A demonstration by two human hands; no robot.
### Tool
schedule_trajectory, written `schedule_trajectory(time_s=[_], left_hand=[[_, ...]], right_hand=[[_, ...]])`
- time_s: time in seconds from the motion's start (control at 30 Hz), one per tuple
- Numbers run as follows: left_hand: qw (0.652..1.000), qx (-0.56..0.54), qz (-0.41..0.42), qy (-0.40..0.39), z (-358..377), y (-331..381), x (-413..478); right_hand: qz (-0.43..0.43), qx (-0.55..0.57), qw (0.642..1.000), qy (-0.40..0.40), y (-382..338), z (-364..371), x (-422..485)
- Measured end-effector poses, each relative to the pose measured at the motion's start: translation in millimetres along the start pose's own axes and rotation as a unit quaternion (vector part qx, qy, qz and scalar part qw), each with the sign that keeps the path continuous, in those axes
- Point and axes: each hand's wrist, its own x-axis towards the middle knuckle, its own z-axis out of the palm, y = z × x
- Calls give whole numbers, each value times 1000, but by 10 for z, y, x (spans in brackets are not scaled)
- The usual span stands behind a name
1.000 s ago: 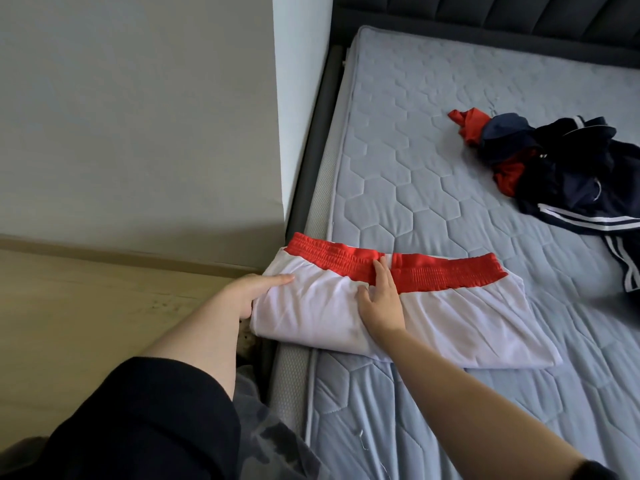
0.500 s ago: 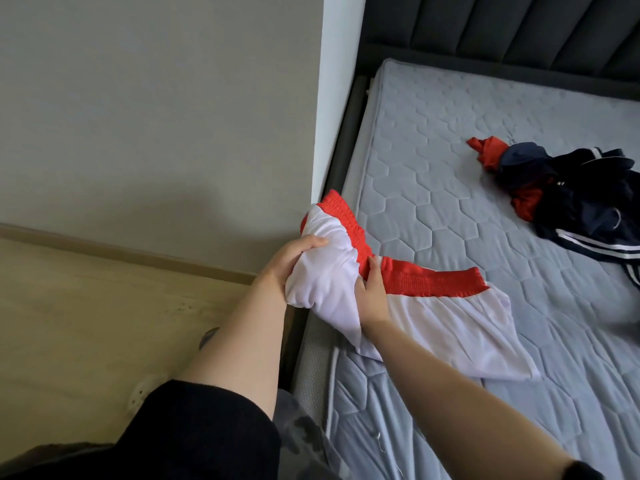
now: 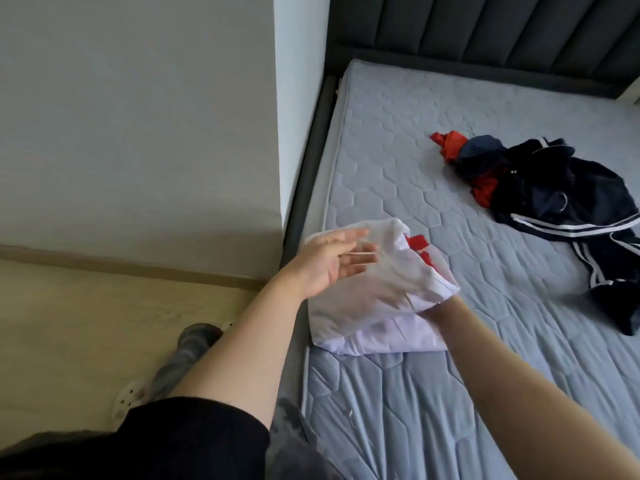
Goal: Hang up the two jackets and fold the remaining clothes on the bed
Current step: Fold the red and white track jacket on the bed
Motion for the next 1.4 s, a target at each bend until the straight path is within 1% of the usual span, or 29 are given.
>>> schedule_trajectory(time_s=[0.03, 0.07, 0.1, 0.13, 0.17, 0.2, 0.27, 0.33, 0.37, 0.4, 0.43, 0.53, 0.6, 0.63, 0.73, 0.77, 0.83, 0.9, 0.93, 1.0, 1.07, 1.13, 1.17, 1.2, 1.27, 1.3, 1.33, 1.37, 1.4], left_hand=[[987, 136, 17, 80, -18, -74, 37], [942, 304, 31, 140, -60, -163, 70], [880, 450, 42, 145, -101, -262, 100], [823, 554, 45, 116, -140, -380, 119], [776, 624, 35, 84, -169, -504, 136], [744, 665, 22, 66, -179, -611, 153], [695, 717, 5, 53, -153, -779, 187], [634, 772, 16, 27, -104, -902, 210], [612, 791, 26, 13, -77, -937, 202], [600, 799, 37, 3, -62, -957, 199], [597, 800, 50, -1, -52, -969, 201], [610, 787, 81, 34, 18, -983, 240], [622, 779, 59, 63, 79, -1026, 283], [617, 783, 45, 66, 106, -1059, 298], [594, 801, 27, 63, 121, -1130, 311], [591, 804, 26, 63, 120, -1138, 314], [592, 803, 22, 65, 124, -1151, 316], [600, 797, 15, 68, 129, -1166, 318], [603, 794, 10, 73, 129, -1173, 319], [606, 791, 0, 80, 129, -1178, 327], [609, 788, -4, 85, 144, -1183, 339], [612, 786, -2, 91, 161, -1201, 346], [614, 784, -2, 93, 162, -1209, 346], [616, 782, -2, 95, 157, -1218, 349], [614, 784, -6, 96, 142, -1236, 365], [611, 786, -9, 94, 138, -1241, 375], [610, 787, -12, 91, 137, -1244, 389], [609, 788, -14, 89, 134, -1248, 400], [608, 789, -17, 89, 129, -1252, 406]], right_hand=[[-2, 17, 999, 27, -31, -127, -33], [5, 28, 999, 30, -55, -297, -11], [35, 58, 998, 7, -76, -437, -14], [61, 61, 996, -22, -111, -552, 16], [69, 33, 996, -47, -134, -574, -10], [76, -9, 995, -63, -127, -579, 25], [77, -131, 987, -50, -188, -514, 44], [56, -267, 961, -39, -243, -457, 62], [32, -334, 942, -19, -253, -446, 81], [9, -387, 922, 6, -254, -441, 103], [-3, -401, 916, 29, -245, -458, 112], [49, -323, 941, 89, -110, -583, 169], [64, -357, 920, 149, 11, -637, 185], [56, -384, 906, 170, 62, -641, 179], [-60, -398, 891, 211, 87, -579, 202], [-110, -411, 875, 231, 68, -549, 220], [-175, -447, 840, 254, 39, -493, 267], [-210, -465, 821, 254, 3, -466, 337], [-215, -464, 821, 253, -31, -466, 382], [-197, -442, 841, 243, -112, -486, 473], [-143, -394, 878, 231, -148, -518, 559], [-100, -372, 891, 240, -163, -518, 585], [-107, -385, 880, 256, -172, -499, 580], [-137, -409, 857, 281, -182, -461, 559], [-257, -457, 785, 329, -214, -353, 464], [-345, -473, 745, 321, -201, -284, 391], [-434, -489, 701, 286, -149, -211, 295], [-495, -518, 656, 239, -39, -166, 204], [-530, -568, 599, 193, 120, -176, 144]])
